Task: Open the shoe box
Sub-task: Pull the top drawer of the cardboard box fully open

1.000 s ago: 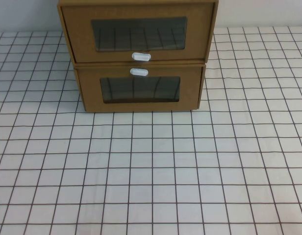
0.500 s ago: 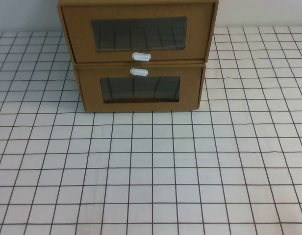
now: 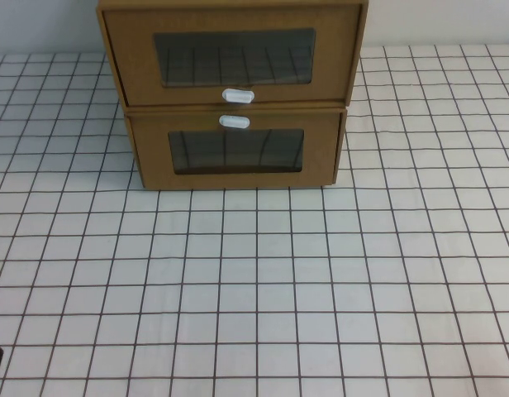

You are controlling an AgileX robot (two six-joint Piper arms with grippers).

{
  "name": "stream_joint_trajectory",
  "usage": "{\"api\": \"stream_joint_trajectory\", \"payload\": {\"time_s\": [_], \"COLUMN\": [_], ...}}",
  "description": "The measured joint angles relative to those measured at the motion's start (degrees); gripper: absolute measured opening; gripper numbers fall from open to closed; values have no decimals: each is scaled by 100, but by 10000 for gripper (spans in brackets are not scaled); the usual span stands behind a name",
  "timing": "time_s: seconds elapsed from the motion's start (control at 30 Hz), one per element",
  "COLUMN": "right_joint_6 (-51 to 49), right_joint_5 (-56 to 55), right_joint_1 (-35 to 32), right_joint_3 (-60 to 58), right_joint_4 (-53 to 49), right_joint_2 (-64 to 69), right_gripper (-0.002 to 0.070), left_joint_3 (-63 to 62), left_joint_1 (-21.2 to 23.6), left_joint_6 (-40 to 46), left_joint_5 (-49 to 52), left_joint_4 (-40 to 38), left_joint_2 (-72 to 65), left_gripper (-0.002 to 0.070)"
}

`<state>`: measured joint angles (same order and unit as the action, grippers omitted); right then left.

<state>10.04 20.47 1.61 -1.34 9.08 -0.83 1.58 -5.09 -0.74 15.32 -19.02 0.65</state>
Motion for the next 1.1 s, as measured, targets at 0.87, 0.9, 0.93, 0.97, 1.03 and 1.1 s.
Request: {"api": "stream_joint_trajectory", "payload": {"time_s": [0.87, 0.9, 0.93, 0.97, 1.03, 1.1], "right_joint_6": [0, 0, 0, 0, 0, 0], "right_joint_5": [0, 0, 0, 0, 0, 0], "right_joint_1": [0, 0, 0, 0, 0, 0], "right_joint_3": [0, -3, -3, -3, -3, -3], "right_joint_4": [0, 0, 0, 0, 0, 0], "right_joint_2": [0, 0, 0, 0, 0, 0], "right_gripper": [-13, -13, -13, -13, -13, -13], "left_joint_3": [-1422, -1798, -2113, -2523, -3378, -4234], "left_joint_1": [0, 0, 0, 0, 0, 0], "left_joint_6": [859, 1061, 1231, 1468, 2080, 2603], "left_joint_5": [367, 651, 935, 1221, 1729, 2218], "left_joint_4": [-1341, -1296, -1271, -1245, -1246, -1309], "left_joint_2": [-1373, -1753, -2073, -2484, -3229, -4041], "left_gripper": [-2, -2, -2, -2, -2, -2]}}
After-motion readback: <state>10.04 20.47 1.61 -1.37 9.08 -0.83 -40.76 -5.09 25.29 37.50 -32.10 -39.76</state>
